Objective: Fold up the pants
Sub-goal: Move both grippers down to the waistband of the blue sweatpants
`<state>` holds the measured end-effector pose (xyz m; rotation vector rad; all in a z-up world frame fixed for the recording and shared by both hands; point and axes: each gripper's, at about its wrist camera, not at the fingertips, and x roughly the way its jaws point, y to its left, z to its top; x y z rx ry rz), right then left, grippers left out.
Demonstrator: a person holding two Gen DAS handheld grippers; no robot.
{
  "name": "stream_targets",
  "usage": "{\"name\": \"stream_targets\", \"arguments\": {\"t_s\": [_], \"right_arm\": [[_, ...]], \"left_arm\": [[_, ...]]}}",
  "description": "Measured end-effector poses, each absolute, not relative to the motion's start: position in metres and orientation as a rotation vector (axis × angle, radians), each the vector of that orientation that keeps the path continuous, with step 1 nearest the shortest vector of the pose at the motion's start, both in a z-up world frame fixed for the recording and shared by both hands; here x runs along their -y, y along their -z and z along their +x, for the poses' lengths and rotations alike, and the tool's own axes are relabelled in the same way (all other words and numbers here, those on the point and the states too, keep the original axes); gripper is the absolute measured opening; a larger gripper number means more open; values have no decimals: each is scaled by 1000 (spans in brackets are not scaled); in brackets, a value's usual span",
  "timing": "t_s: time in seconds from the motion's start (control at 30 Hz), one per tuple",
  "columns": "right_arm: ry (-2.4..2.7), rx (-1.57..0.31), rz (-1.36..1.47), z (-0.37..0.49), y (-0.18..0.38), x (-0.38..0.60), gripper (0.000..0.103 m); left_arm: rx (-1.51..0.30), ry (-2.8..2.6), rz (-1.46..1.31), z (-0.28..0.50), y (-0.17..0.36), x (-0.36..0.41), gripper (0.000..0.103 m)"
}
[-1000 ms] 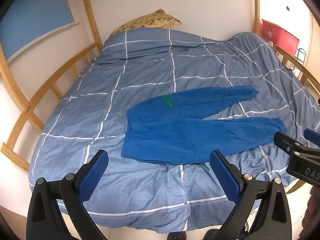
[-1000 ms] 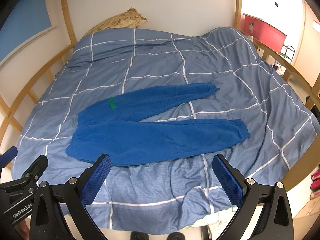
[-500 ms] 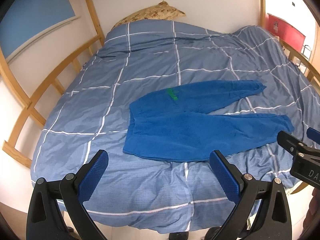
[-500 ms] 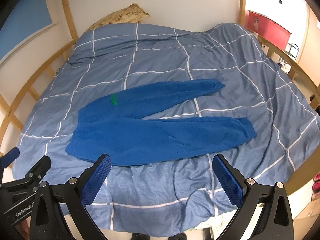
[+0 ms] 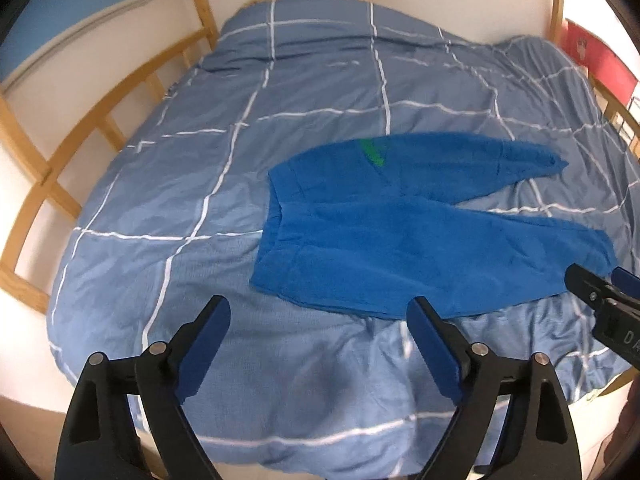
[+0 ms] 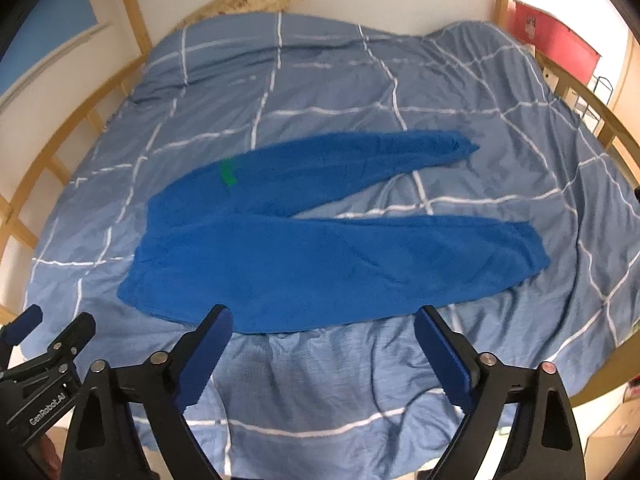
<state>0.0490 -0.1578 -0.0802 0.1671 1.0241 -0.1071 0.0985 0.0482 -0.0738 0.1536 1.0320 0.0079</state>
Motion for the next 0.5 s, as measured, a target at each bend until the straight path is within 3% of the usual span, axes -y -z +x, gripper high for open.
{"name": "stream_targets", "arguments": {"t_s": [0.23,0.4,0.5], "right_arm": [[204,-1084,235,73,107,146,82],[260,-1135,319,83,137,141,78],[266,-1174,353,88,160,141,74]], "left_arm": [[-1125,29,166,143,111,-75,79],[-1170,43,165,158,139,-81,78],[-1202,28,153,167,160,-84,69]]}}
